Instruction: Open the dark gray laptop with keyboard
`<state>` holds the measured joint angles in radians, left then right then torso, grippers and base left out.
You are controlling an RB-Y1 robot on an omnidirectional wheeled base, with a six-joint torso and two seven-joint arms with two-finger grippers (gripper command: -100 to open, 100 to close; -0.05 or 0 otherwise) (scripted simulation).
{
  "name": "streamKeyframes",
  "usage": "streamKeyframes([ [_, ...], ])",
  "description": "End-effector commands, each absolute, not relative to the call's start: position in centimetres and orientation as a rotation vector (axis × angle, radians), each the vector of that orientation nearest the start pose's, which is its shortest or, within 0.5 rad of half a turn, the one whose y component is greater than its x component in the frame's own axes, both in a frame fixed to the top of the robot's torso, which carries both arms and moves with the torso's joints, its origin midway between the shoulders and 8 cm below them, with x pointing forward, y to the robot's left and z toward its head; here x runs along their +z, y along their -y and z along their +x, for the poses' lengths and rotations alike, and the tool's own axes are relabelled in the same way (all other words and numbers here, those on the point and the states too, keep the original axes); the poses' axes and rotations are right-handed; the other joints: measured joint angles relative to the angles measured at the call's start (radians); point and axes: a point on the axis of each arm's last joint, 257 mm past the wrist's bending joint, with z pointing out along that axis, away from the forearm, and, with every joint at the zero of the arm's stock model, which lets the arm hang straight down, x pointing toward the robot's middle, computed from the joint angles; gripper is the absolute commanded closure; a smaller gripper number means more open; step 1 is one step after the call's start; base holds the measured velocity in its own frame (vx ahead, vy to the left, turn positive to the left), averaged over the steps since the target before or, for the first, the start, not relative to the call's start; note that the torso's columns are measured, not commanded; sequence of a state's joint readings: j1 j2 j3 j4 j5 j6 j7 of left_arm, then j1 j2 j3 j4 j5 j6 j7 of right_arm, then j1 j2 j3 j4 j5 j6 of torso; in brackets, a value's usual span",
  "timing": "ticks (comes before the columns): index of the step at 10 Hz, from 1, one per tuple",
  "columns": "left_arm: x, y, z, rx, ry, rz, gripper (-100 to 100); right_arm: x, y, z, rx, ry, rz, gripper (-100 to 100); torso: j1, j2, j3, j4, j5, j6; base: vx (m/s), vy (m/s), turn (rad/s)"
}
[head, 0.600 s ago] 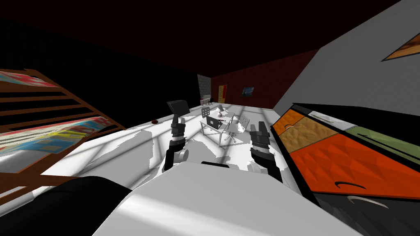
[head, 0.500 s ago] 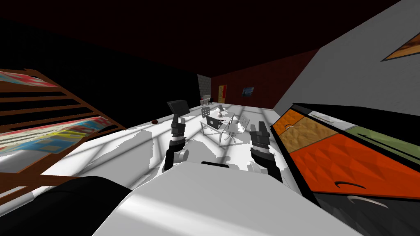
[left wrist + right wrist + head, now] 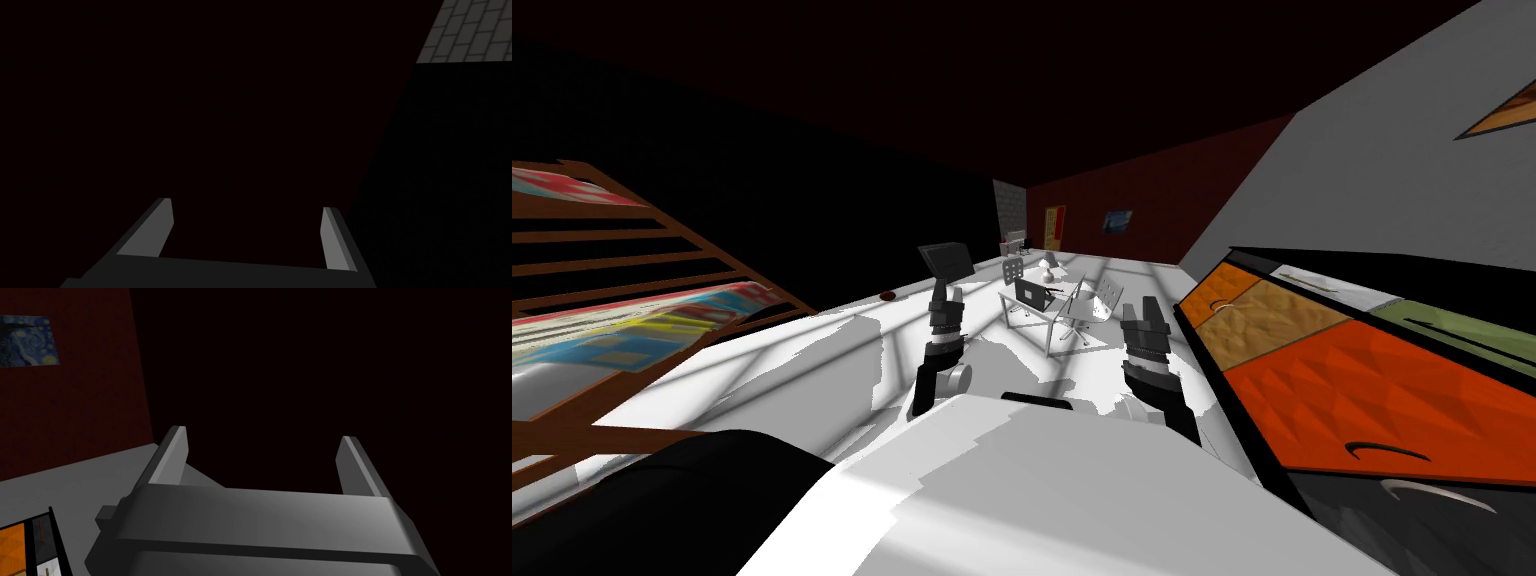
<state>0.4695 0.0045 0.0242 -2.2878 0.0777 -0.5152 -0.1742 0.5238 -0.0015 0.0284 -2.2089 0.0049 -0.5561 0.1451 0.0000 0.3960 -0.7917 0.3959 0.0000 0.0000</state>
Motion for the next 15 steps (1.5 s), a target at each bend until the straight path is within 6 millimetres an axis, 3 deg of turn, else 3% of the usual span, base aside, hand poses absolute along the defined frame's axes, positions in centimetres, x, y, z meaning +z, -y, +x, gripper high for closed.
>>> streamKeyframes([
  [1, 4.1, -29.2, 33.9, -1.186, -0.573, -0.598, 0, -0.5, 27.3, 34.7, 1.177, -0.678, 0.629, 0, 0.000, 0.074, -0.147, 0.074, 0.000, 0.000, 0.000, 0.000, 0.000],
  [3, 4.1, -29.2, 33.9, -1.186, -0.573, -0.598, 0, -0.5, 27.3, 34.7, 1.177, -0.678, 0.629, 0, 0.000, 0.222, -0.443, 0.221, 0.000, 0.000, 0.000, 0.000, 0.000],
  [4, 4.1, -29.2, 33.9, -1.186, -0.573, -0.598, 0, -0.9, 27.4, 34.8, 1.157, -0.715, 0.606, -100, 0.000, 0.295, -0.590, 0.295, 0.000, 0.000, 0.030, 0.029, 0.024],
  [5, 4.1, -29.2, 33.9, -1.186, -0.574, -0.599, 0, -1.3, 27.5, 34.9, 1.135, -0.742, 0.590, -100, 0.001, 0.328, -0.660, 0.328, 0.000, 0.000, 0.043, 0.063, 0.032],
  [8, 4.1, -29.2, 33.9, -1.186, -0.574, -0.599, 0, -3.1, 28.9, 35.0, 1.030, -0.828, 0.551, -100, 0.002, 0.340, -0.685, 0.341, 0.001, 0.000, 0.084, 0.106, 0.041],
  [14, 4.1, -29.2, 33.9, -1.186, -0.574, -0.599, 0, -7.6, 34.8, 34.1, 0.682, -0.993, 0.492, -100, 0.000, 0.343, -0.684, 0.342, 0.000, 0.000, 0.165, 0.198, 0.077],
  [15, 4.1, -29.2, 33.9, -1.186, -0.574, -0.599, 0, -7.6, 34.8, 34.1, 0.677, -0.994, 0.488, -100, 0.003, 0.340, -0.685, 0.342, 0.001, 0.000, 0.146, 0.164, 0.027],
])
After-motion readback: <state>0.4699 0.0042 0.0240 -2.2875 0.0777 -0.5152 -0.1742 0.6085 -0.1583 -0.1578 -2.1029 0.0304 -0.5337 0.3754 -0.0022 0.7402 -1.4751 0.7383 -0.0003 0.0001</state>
